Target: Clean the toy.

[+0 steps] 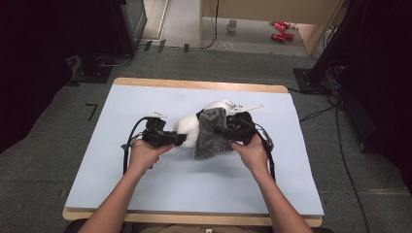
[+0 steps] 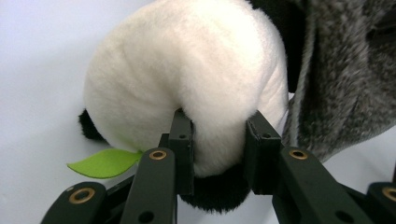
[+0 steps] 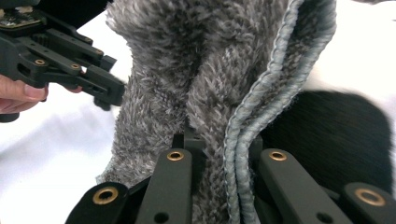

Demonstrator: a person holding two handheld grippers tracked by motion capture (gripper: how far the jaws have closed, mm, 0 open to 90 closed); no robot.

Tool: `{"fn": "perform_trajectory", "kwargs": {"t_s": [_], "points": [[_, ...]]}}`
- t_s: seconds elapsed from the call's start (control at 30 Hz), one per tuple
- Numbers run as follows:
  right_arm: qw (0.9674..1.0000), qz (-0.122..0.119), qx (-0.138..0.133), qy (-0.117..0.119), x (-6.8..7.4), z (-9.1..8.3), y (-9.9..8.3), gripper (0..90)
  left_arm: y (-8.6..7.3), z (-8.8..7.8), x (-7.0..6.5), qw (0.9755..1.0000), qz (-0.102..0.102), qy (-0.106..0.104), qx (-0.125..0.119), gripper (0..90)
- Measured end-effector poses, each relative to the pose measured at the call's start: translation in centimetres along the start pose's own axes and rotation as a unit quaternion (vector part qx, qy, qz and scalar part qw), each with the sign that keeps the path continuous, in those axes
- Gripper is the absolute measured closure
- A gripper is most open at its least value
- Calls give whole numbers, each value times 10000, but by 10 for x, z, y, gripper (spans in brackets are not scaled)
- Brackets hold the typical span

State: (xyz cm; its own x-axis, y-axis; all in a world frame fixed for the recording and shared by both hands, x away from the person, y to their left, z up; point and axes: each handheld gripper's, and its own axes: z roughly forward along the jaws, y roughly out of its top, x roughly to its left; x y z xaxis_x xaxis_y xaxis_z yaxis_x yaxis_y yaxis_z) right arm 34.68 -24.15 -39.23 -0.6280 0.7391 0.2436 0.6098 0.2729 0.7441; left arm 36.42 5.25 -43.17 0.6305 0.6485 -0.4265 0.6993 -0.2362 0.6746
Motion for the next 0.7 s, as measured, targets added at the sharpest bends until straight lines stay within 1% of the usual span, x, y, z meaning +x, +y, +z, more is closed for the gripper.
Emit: {"fn": "perform_trajectory", "kwargs": {"t_s": [0.07,0.2,0.3,0.37,0.47,0.6,0.7], "points": [[10000,44,-45,-58,-5,-5,0,804,1,0,1,10000,-42,-13,-12,692],[9994,247,-160,-163,-17,-16,-2,804,1,-1,6,9999,-129,-61,-27,693],[9987,389,-194,-255,-26,-22,-6,804,1,-1,7,9999,-128,-44,-40,692],[9984,463,-208,-268,-31,-23,-9,803,1,-2,7,9999,-129,-27,-43,691],[9975,583,-249,-300,-41,-24,-15,803,1,-2,8,9998,-182,-62,-54,691],[9962,748,-262,-372,-52,-25,-23,803,2,-1,8,9998,-160,-64,-45,691],[9953,818,-278,-443,-58,-27,-28,802,2,-2,7,9999,-153,-13,-59,690]]}}
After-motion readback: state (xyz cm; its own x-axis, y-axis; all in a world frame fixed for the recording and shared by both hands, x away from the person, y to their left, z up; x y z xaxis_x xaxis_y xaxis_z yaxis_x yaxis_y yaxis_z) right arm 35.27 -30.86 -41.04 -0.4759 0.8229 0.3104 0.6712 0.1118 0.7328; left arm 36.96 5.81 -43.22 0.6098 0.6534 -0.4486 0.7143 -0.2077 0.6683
